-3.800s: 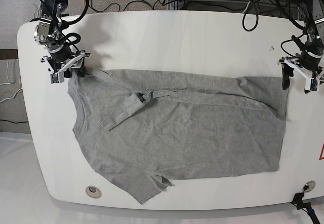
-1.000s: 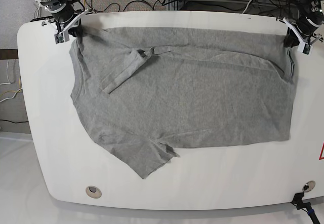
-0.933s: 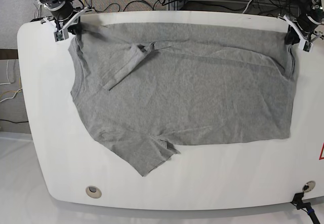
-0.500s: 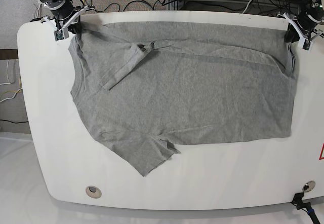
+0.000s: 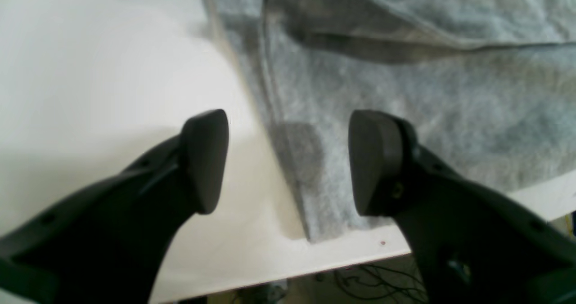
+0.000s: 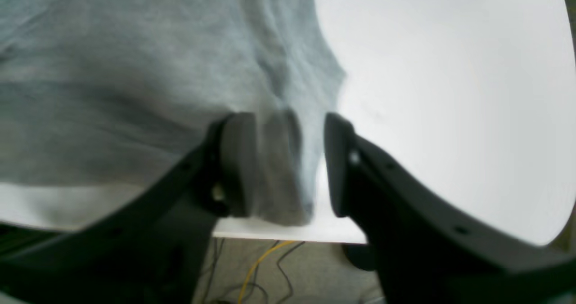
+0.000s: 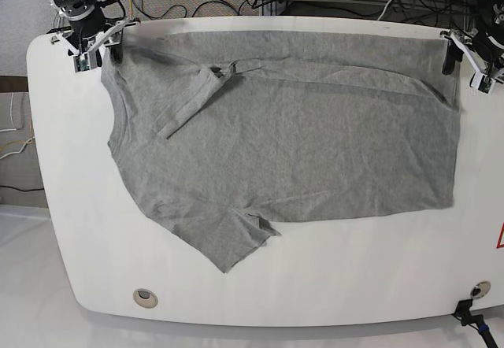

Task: Fold the T-shirt properly
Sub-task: 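Drag the held edge away from the hem to straighten the shirt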

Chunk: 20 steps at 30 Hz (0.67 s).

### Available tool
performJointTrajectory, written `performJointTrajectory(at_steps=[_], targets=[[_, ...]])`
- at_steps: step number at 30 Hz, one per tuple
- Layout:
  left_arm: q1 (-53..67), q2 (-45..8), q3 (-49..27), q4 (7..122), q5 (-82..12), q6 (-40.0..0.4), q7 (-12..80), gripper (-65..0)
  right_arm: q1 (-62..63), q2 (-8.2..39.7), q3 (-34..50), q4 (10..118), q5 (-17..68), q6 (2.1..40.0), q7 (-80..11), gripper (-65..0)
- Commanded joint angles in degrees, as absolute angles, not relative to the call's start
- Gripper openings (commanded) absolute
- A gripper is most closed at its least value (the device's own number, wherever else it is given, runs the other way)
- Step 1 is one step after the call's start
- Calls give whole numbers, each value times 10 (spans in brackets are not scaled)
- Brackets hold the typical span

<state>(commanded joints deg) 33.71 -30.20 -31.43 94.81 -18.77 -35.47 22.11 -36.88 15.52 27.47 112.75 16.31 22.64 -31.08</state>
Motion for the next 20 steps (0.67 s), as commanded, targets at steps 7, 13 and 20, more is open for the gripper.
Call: performJointTrajectory(at_steps=[7, 13, 20], targets=[[292, -260, -317, 990, -187, -354, 220, -253, -309, 154, 222, 1131, 163, 226, -311, -387], [244, -233, -305, 989, -136, -353, 220, -254, -242, 154, 156, 1129, 159, 224, -320, -387], [207, -184, -276, 989, -73, -353, 220, -254, -182, 131, 143, 1129, 150, 224, -346, -387]])
